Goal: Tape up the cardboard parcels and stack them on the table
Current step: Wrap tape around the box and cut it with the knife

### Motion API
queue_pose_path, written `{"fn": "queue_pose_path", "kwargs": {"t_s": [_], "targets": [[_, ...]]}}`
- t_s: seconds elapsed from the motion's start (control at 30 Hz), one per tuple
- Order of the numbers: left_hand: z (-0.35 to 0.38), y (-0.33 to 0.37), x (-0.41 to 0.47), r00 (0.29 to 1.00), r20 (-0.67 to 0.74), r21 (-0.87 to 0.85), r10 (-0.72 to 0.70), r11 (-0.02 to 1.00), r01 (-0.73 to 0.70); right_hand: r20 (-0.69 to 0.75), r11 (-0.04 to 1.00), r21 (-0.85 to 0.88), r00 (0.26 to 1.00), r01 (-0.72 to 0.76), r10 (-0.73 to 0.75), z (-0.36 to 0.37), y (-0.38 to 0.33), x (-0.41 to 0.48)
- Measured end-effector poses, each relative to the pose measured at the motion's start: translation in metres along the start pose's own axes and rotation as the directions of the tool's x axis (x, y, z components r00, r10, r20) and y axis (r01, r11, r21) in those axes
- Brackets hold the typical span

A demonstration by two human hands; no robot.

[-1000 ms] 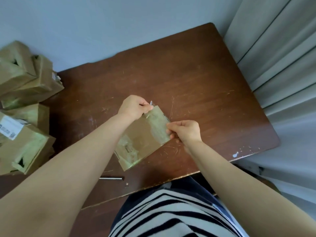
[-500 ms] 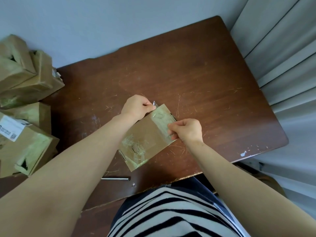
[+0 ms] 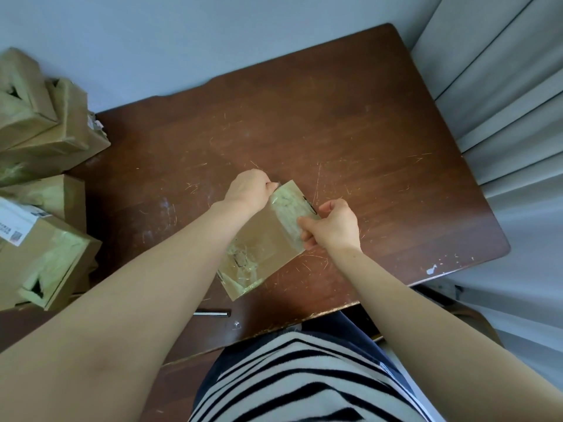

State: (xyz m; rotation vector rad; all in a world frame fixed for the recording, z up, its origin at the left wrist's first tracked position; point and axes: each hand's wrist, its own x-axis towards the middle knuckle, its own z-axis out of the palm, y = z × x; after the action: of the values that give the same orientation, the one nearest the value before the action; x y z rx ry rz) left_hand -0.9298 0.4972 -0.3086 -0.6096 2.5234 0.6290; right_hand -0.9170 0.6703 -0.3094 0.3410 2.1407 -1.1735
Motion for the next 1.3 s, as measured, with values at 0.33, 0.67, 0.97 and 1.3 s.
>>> {"fn": "queue_pose_path", "kwargs": {"t_s": [0.33, 0.67, 0.97, 1.3], "targets": [[0.038, 0.02, -0.047, 0.898, -0.31, 0.21, 0.313, 0.944, -0.256, -0.2, 0.985, 0.111, 0.974, 0.135, -0.11, -0.014, 0.011, 0.004], [0.096, 0.016, -0.067, 0.879, -0.199, 0.565, 0.433, 0.784, -0.258, 0.177, 0.956, -0.097, 0.95, 0.278, -0.258, -0.01, 0.016, 0.018], [0.071, 0.005, -0.062, 0.926, -0.086, 0.429, 0.367, 0.853, -0.298, 0.147, 0.93, -0.148, 0.937, 0.338, -0.317, -0.008, 0.025, 0.023], [0.099, 0.006, -0.086, 0.861, -0.217, 0.628, 0.46, 0.741, -0.237, 0.172, 0.946, -0.161, 0.952, 0.282, -0.255, -0.006, 0.032, 0.031]]}}
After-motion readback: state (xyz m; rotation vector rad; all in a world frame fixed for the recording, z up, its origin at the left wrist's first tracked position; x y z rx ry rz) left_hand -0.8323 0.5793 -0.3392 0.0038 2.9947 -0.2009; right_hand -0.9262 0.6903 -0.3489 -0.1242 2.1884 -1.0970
